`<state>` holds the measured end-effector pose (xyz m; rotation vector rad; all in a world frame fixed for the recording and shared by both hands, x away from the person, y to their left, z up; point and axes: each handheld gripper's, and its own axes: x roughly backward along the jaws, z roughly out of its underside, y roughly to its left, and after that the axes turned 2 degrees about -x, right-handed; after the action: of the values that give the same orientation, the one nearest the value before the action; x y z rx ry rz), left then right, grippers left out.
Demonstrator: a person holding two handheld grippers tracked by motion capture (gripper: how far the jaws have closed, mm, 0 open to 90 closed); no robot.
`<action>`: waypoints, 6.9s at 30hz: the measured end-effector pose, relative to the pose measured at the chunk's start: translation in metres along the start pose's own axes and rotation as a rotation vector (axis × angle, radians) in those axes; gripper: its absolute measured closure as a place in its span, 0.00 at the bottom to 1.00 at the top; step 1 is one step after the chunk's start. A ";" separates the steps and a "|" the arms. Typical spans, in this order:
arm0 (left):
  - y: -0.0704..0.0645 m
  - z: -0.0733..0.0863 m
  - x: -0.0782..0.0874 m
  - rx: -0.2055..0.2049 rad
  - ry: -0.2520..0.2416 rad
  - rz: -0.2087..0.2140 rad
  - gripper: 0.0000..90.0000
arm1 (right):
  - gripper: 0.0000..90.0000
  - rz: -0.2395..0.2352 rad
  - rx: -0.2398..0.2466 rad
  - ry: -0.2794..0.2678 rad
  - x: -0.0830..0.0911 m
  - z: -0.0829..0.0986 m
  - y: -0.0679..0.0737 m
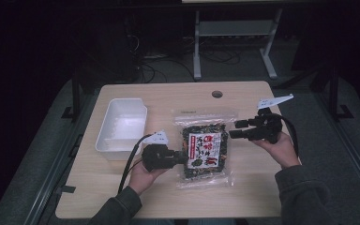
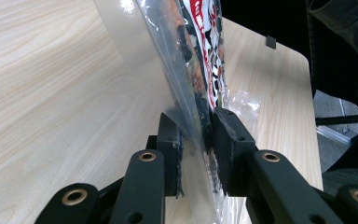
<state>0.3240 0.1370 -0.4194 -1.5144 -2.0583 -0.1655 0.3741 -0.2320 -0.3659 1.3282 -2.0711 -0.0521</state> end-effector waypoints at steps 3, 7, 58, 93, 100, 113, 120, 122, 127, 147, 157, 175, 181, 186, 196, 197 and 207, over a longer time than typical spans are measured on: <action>-0.001 -0.002 0.000 -0.015 0.005 -0.003 0.81 | 0.28 -0.040 -0.011 0.009 -0.009 0.007 0.000; -0.003 -0.005 0.000 -0.027 0.011 -0.001 0.81 | 0.25 -0.067 -0.012 0.012 -0.019 0.014 0.001; -0.010 0.021 0.038 -0.102 0.029 -0.201 0.42 | 0.84 -0.105 0.075 -0.012 -0.018 -0.017 0.034; -0.018 0.048 0.055 -0.138 0.085 -0.258 0.29 | 0.84 0.171 0.046 -0.110 -0.060 -0.088 0.052; -0.018 0.049 0.058 -0.140 0.092 -0.258 0.28 | 0.84 0.200 0.052 -0.127 -0.077 -0.106 0.058; -0.020 0.058 0.065 -0.140 0.121 -0.267 0.23 | 0.84 0.211 0.048 -0.161 -0.113 -0.134 0.067; -0.021 0.061 0.073 -0.136 0.113 -0.275 0.23 | 0.84 0.214 0.052 -0.192 -0.132 -0.149 0.079; -0.021 0.063 0.074 -0.133 0.115 -0.277 0.23 | 0.84 0.212 0.058 -0.198 -0.137 -0.153 0.082; -0.020 0.066 0.078 -0.132 0.124 -0.286 0.23 | 0.84 0.205 0.058 -0.218 -0.149 -0.163 0.089; -0.018 0.071 0.085 -0.136 0.128 -0.300 0.23 | 0.84 0.202 0.067 -0.251 -0.206 -0.182 0.113; -0.017 0.072 0.086 -0.138 0.128 -0.299 0.23 | 0.84 0.227 0.060 -0.261 -0.233 -0.180 0.115; -0.014 0.073 0.084 -0.146 0.144 -0.302 0.23 | 0.84 0.275 0.016 -0.232 -0.272 -0.165 0.111; -0.015 0.073 0.082 -0.152 0.151 -0.304 0.23 | 0.84 0.270 0.008 -0.236 -0.279 -0.161 0.109; -0.015 0.073 0.081 -0.156 0.159 -0.299 0.23 | 0.84 0.269 -0.013 -0.245 -0.280 -0.160 0.108; -0.014 0.074 0.081 -0.160 0.164 -0.307 0.23 | 0.84 0.269 -0.017 -0.247 -0.286 -0.157 0.110; -0.014 0.074 0.081 -0.160 0.164 -0.307 0.23 | 0.83 0.267 -0.017 -0.251 -0.286 -0.157 0.109; -0.014 0.073 0.080 -0.164 0.167 -0.302 0.23 | 0.83 0.274 -0.024 -0.251 -0.288 -0.155 0.116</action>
<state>0.2685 0.2297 -0.4356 -1.2243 -2.1682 -0.5695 0.4422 0.1074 -0.3489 1.0567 -2.4396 -0.1291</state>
